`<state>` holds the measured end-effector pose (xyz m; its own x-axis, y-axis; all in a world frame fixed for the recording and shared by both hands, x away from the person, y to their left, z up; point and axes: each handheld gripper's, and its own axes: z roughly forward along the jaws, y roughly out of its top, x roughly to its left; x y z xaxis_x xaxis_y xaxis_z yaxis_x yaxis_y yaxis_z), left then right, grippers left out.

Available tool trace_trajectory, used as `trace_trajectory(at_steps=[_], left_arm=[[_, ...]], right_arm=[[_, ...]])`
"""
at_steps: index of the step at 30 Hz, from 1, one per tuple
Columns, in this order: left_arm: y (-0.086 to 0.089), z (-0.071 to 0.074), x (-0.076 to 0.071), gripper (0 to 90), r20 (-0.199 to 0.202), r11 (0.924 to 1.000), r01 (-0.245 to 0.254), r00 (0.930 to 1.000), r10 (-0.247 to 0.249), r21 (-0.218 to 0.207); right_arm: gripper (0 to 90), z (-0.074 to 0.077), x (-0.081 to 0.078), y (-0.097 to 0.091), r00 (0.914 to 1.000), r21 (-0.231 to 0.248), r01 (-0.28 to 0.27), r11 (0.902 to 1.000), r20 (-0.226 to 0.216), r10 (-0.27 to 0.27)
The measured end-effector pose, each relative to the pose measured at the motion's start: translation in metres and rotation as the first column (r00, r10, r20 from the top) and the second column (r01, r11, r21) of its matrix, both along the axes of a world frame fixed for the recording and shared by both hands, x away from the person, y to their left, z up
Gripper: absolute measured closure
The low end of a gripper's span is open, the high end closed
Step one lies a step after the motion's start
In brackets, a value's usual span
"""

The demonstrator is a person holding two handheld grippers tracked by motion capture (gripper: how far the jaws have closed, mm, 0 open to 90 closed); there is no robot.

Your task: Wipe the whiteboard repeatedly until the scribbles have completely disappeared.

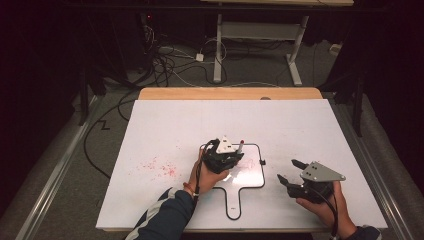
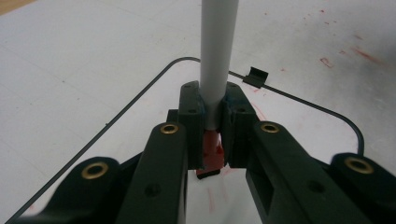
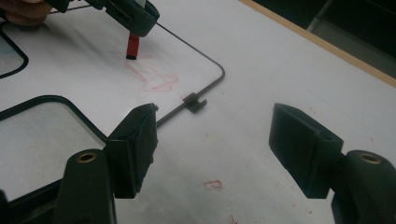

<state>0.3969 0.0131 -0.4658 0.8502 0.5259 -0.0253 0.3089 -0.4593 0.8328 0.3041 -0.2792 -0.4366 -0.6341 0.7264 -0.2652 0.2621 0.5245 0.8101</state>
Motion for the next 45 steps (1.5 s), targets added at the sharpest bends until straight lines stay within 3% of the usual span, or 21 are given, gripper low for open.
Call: trace_trajectory(at_steps=[10,17,27,38,45], left_arm=[[0.032,0.003,0.001,78.7,-0.028,0.9996,-0.003,0.9996,0.004,0.030],[0.057,0.004,-0.003,78.7,-0.021,0.9976,0.001,0.9998,0.001,0.070],[0.099,-0.001,-0.015,78.6,-0.015,0.9990,0.006,0.9999,-0.005,0.044],[0.090,-0.004,-0.001,78.7,0.003,0.9998,-0.018,0.9998,0.018,0.012],[0.064,-0.002,-0.006,78.7,-0.006,0.9987,0.050,0.9987,-0.050,0.011]], right_arm=[[33.0,0.002,-0.002,-0.003,0.9999,0.002,0.009,1.0000,0.008,-0.009],[33.2,0.003,-0.003,-0.002,0.9999,0.001,0.007,1.0000,0.016,-0.007],[33.1,0.002,-0.003,0.000,0.9999,0.000,0.006,1.0000,0.013,-0.006],[33.2,0.001,-0.002,0.003,0.9999,-0.005,-0.005,1.0000,0.011,0.005],[33.1,0.001,-0.001,0.001,1.0000,0.003,0.001,1.0000,0.008,-0.001]])
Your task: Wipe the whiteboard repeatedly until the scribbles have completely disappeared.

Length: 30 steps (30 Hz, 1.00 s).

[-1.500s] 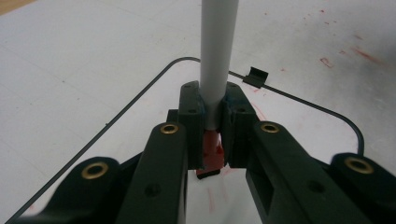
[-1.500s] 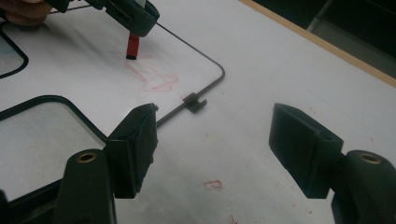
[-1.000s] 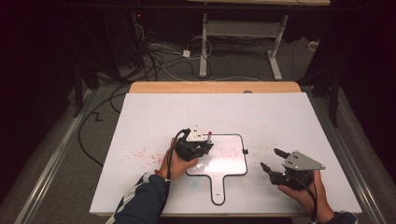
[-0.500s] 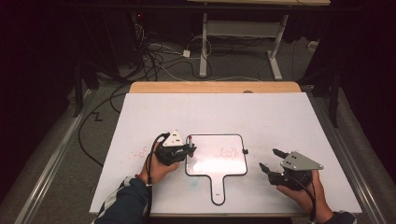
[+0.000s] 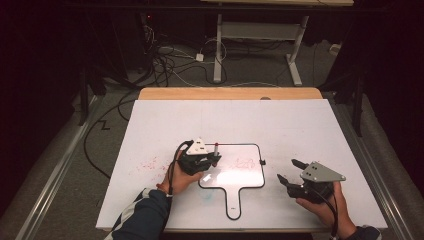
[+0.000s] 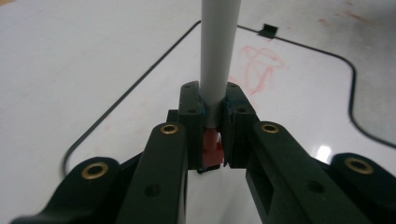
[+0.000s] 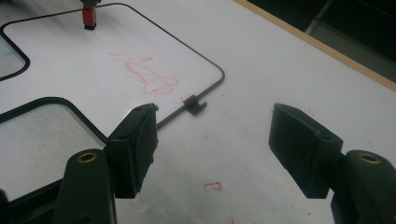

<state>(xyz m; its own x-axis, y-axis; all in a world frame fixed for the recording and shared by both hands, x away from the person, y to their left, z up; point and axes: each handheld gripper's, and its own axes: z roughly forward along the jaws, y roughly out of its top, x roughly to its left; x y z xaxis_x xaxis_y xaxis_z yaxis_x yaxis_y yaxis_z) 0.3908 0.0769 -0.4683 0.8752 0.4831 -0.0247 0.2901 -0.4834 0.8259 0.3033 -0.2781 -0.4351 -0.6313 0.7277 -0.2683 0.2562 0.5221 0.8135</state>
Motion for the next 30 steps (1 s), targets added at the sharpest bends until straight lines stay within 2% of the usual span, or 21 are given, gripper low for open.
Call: trace_trajectory(at_steps=[4,5,6,9,11,16,18,21,23,26,30], left_arm=[[-0.034,0.003,0.001,78.7,0.007,0.9964,0.081,0.9967,-0.081,0.025],[-0.054,0.006,0.003,78.7,0.014,0.9911,0.123,0.9922,-0.124,0.051],[-0.054,0.006,0.003,78.7,0.014,0.9911,0.123,0.9922,-0.124,0.051],[-0.080,0.009,0.004,78.7,0.023,0.9812,0.176,0.9837,-0.178,0.079],[-0.095,0.010,0.006,78.7,0.020,0.9760,0.203,0.9786,-0.205,0.080],[-0.120,0.009,0.011,78.6,0.012,0.9692,0.240,0.9704,-0.241,0.054],[-0.125,0.009,0.012,78.7,0.013,0.9681,0.246,0.9689,-0.247,0.047],[-0.129,0.008,0.014,78.7,0.009,0.9705,0.239,0.9709,-0.239,0.033],[-0.129,0.008,0.014,78.7,0.015,0.9693,0.243,0.9698,-0.244,0.038],[-0.124,0.007,0.015,78.7,0.006,0.9719,0.234,0.9722,-0.234,0.025],[-0.106,0.006,0.015,78.7,0.010,0.9767,0.213,0.9769,-0.213,0.027]], right_arm=[[33.1,0.000,0.001,-0.001,1.0000,0.005,0.006,1.0000,-0.004,-0.006],[33.1,0.000,0.001,-0.001,1.0000,0.003,0.006,1.0000,-0.003,-0.006],[33.2,0.000,0.001,-0.001,0.9999,0.007,0.010,0.9999,-0.004,-0.010],[33.2,0.000,0.002,-0.003,0.9999,0.006,0.011,0.9999,-0.004,-0.010],[33.2,0.000,0.002,-0.004,0.9999,0.008,0.013,0.9999,-0.006,-0.013],[33.3,0.000,0.003,-0.010,0.9996,0.008,0.029,0.9996,-0.001,-0.029],[33.3,0.001,0.003,-0.013,0.9993,0.013,0.036,0.9993,-0.001,-0.036],[33.3,0.001,0.003,-0.015,0.9991,0.015,0.043,0.9990,0.001,-0.043],[33.3,0.001,0.003,-0.015,0.9991,0.015,0.043,0.9990,0.001,-0.043],[33.3,0.001,0.002,-0.015,0.9991,0.015,0.043,0.9990,0.004,-0.043],[33.4,0.002,0.002,-0.015,0.9991,0.015,0.043,0.9990,0.006,-0.043]])
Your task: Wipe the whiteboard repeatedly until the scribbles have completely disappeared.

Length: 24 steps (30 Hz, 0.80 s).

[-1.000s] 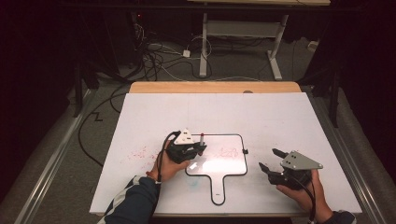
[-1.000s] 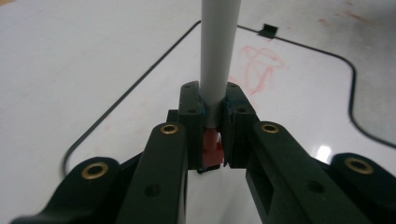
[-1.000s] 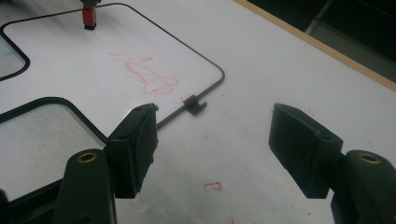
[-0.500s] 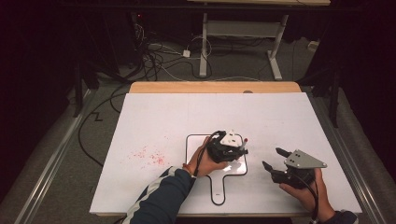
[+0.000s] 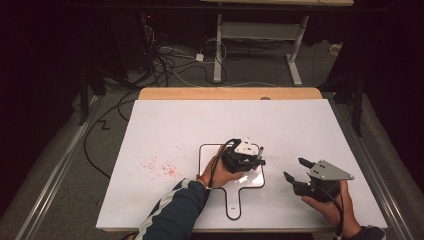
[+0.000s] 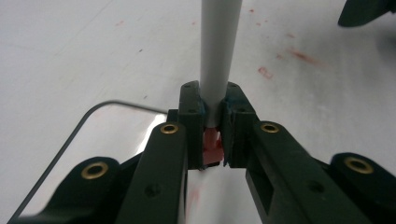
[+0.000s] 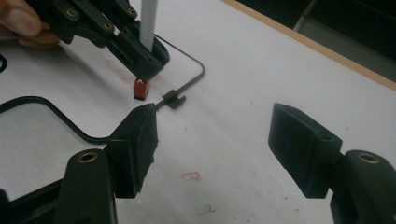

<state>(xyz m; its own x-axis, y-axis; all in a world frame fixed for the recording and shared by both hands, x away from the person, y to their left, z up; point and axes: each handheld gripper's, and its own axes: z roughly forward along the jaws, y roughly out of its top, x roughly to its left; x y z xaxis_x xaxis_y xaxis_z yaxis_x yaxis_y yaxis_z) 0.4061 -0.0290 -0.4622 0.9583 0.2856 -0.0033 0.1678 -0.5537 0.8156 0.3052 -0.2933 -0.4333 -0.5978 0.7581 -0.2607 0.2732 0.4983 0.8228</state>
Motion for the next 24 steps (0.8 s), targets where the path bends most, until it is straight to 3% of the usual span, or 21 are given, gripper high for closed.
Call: trace_trajectory(at_steps=[5,13,16,20,24], left_arm=[[0.029,-0.003,-0.002,78.7,-0.010,0.9995,-0.028,0.9996,0.027,-0.015],[0.067,-0.001,-0.007,78.7,0.018,0.9982,-0.051,0.9986,0.050,0.032],[0.082,-0.003,-0.007,78.7,0.010,0.9978,-0.062,0.9980,0.062,0.023],[0.093,-0.002,-0.006,78.7,0.025,0.9971,-0.065,0.9976,0.064,0.038],[0.093,-0.005,-0.003,78.7,0.011,0.9976,-0.068,0.9976,0.068,0.008]], right_arm=[[33.4,0.000,0.000,0.001,1.0000,-0.002,-0.002,1.0000,0.001,0.002],[33.4,0.000,0.000,0.004,1.0000,-0.005,-0.005,1.0000,-0.001,0.005],[33.3,0.000,0.000,0.004,1.0000,-0.005,-0.005,1.0000,-0.001,0.005],[33.4,0.000,0.000,0.004,1.0000,-0.003,-0.003,1.0000,-0.003,0.003],[33.5,0.000,0.000,0.004,1.0000,-0.006,-0.008,1.0000,-0.003,0.008]])
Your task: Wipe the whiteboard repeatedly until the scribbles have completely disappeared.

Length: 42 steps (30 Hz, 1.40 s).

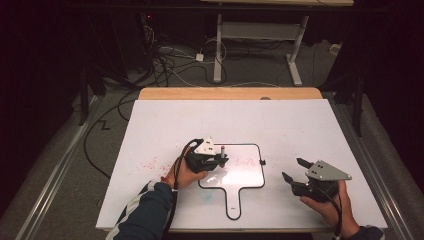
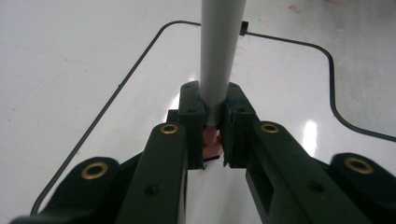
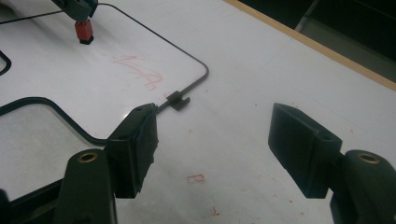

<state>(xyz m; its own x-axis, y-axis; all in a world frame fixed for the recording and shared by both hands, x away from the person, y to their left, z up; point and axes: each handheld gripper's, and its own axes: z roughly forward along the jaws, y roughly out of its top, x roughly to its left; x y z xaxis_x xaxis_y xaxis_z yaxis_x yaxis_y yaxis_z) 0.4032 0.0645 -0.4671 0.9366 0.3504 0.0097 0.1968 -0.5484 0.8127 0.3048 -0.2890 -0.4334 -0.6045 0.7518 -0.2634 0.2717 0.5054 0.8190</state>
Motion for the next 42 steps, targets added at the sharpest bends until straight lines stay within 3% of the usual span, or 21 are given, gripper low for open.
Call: trace_trajectory(at_steps=[5,16,22,30,42], left_arm=[[-0.019,0.000,0.008,78.7,-0.011,0.9997,0.022,0.9997,-0.023,-0.013],[-0.091,0.004,0.014,78.7,0.003,0.9894,0.145,0.9894,-0.145,0.004],[-0.108,0.004,0.015,78.7,0.008,0.9869,0.161,0.9869,-0.161,-0.007],[-0.100,0.004,0.020,78.7,0.008,0.9903,0.139,0.9903,-0.139,-0.001],[-0.051,0.000,0.020,78.7,0.002,0.9992,0.037,0.9993,-0.037,-0.014]], right_arm=[[33.5,-0.001,0.001,0.001,1.0000,0.000,-0.002,1.0000,-0.001,0.002],[33.6,-0.001,0.002,-0.001,1.0000,0.005,0.000,1.0000,-0.006,0.000],[33.7,-0.001,0.002,-0.004,1.0000,0.005,0.001,1.0000,-0.004,-0.001],[33.6,-0.001,0.001,-0.004,1.0000,0.003,0.001,1.0000,-0.004,-0.001],[33.7,0.000,0.000,-0.003,1.0000,-0.001,0.001,1.0000,0.002,-0.001]])
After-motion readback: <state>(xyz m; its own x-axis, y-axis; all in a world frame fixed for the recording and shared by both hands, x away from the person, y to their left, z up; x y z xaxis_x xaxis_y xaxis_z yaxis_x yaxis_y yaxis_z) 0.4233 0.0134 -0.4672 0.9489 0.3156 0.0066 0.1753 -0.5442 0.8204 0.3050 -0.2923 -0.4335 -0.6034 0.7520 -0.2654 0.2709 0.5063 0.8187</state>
